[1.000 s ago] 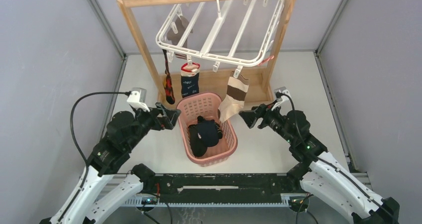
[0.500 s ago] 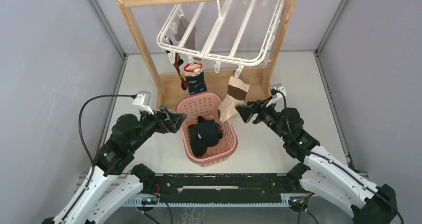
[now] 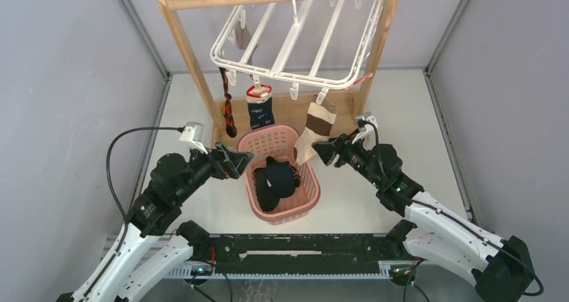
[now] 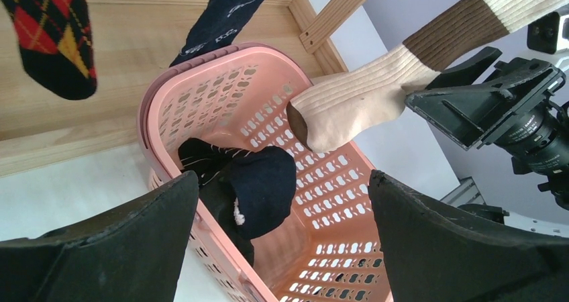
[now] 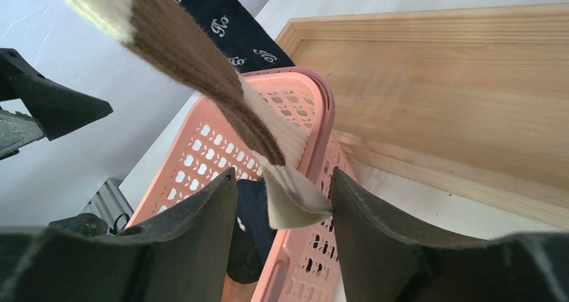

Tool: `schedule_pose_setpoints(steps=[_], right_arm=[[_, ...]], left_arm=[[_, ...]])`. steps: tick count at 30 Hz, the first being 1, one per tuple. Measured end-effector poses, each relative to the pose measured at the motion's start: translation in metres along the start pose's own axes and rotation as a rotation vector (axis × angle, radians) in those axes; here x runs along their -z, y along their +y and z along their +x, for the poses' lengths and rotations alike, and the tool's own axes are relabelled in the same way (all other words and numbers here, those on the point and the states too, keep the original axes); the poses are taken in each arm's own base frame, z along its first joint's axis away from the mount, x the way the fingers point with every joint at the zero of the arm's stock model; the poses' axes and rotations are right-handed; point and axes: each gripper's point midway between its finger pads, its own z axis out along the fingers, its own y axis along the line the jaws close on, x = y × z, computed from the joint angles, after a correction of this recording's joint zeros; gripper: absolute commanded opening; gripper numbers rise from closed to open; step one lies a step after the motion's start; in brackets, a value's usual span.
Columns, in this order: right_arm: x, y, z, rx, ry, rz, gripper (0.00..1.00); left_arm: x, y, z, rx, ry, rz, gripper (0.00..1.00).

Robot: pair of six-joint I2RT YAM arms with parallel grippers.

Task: Remove the socks clipped to the hanger
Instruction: Remove the sock from the hanger.

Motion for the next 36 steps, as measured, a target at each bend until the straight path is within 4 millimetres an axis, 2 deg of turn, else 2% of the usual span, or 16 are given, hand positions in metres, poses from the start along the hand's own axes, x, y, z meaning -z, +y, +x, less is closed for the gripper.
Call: schedule_pose_setpoints(steps=[3, 6, 12, 17, 21, 25, 27, 31, 36], right_arm=[[-0.001, 0.004, 0.0, -0.011, -0.001, -0.012, 0.43], [-0.001, 0.008, 0.0, -0.017, -0.005, -0.024, 0.34], [-0.001, 0.014, 0.001, -0.02, 0.0, -0.043, 0.28], [0.0, 0.02, -0.004, -0.019, -0.007, -0.056, 0.22], [0.005, 0.028, -0.016, -0.013, -0.018, -0.07, 0.21], [0.01, 0.04, -0.034, 0.002, -0.034, -0.095, 0.06], [0.012, 0.043, -0.043, 0.006, -0.046, -0.103, 0.02], [0.016, 0.043, -0.056, 0.012, -0.058, -0.108, 0.0], [0.018, 0.031, -0.061, 0.01, -0.051, -0.092, 0.0]], left_arm=[[0.0, -0.001, -0.001, 0.003, -0.005, 0.003, 1.0], [0.0, -0.002, -0.003, 0.004, -0.01, 0.008, 1.0], [-0.002, -0.005, -0.002, 0.004, -0.004, 0.024, 1.0], [-0.01, -0.012, -0.003, 0.003, 0.024, 0.042, 1.0], [-0.014, -0.029, -0.024, -0.007, 0.009, 0.083, 1.0], [-0.013, -0.048, -0.047, -0.014, -0.034, 0.136, 1.0], [-0.012, -0.055, -0.055, -0.017, -0.049, 0.155, 1.0], [-0.01, -0.063, -0.062, -0.02, -0.066, 0.184, 1.0], [-0.009, -0.064, -0.064, -0.027, -0.073, 0.191, 1.0]])
